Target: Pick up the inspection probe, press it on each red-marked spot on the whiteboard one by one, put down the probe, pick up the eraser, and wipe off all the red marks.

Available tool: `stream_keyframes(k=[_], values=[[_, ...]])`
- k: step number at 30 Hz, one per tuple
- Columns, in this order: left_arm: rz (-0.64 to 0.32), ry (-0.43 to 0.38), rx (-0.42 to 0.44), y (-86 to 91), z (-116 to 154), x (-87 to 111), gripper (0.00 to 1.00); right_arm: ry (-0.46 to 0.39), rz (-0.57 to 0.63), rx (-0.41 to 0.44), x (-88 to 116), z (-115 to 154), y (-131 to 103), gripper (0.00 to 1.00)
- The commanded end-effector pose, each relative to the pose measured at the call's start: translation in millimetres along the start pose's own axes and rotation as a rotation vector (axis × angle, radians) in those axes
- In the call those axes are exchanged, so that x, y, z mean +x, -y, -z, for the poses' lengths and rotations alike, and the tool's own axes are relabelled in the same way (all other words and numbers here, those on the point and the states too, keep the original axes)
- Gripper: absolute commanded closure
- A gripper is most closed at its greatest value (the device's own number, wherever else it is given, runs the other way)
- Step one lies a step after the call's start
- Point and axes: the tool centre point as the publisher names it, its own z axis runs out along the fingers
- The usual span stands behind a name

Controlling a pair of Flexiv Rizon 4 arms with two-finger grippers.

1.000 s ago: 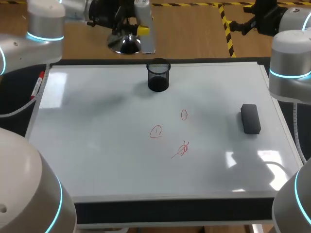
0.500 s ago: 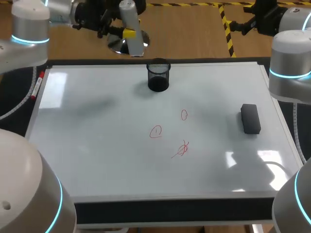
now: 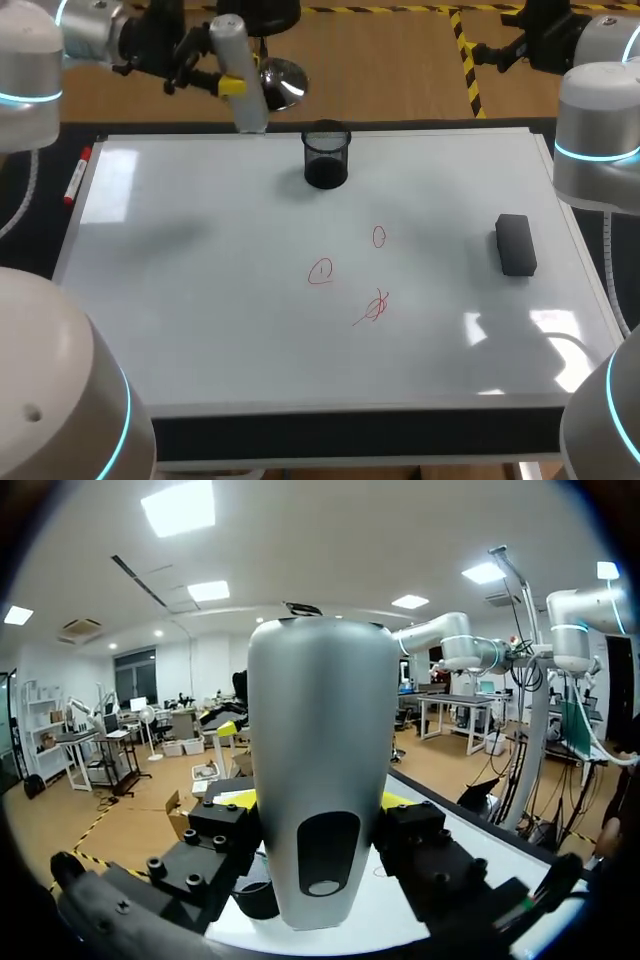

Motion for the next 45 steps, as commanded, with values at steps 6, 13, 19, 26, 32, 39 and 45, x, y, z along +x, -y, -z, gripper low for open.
stream_keyframes(k=[6, 13, 19, 26, 32, 39, 45], values=[[-0.010, 0.010, -0.042, 1.3, 2.9, 48.3, 1.00, 0.000, 0.000, 0.000, 0.0, 0.0, 0.0, 0.00], [0.028, -0.004, -0.050, -6.4, -3.3, 74.5, 1.00, 0.000, 0.000, 0.000, 0.0, 0.0, 0.0, 0.00], [0.042, 0.006, -0.071, -13.2, -8.6, 93.8, 1.00, 0.000, 0.000, 0.000, 0.0, 0.0, 0.0, 0.00], [0.035, 0.006, -0.096, -24.5, -20.5, 109.4, 1.00, 0.000, 0.000, 0.000, 0.0, 0.0, 0.0, 0.00], [0.051, -0.003, -0.093, -28.6, -32.4, 115.0, 1.00, 0.000, 0.000, 0.000, 0.0, 0.0, 0.0, 0.00], [0.063, -0.026, -0.072, -33.9, -54.1, 119.4, 1.00, 0.000, 0.000, 0.000, 0.0, 0.0, 0.0, 0.00], [0.072, -0.049, -0.061, -41.1, -75.6, 124.5, 1.00, 0.000, 0.000, 0.000, 0.0, 0.0, 0.0, 0.00]])
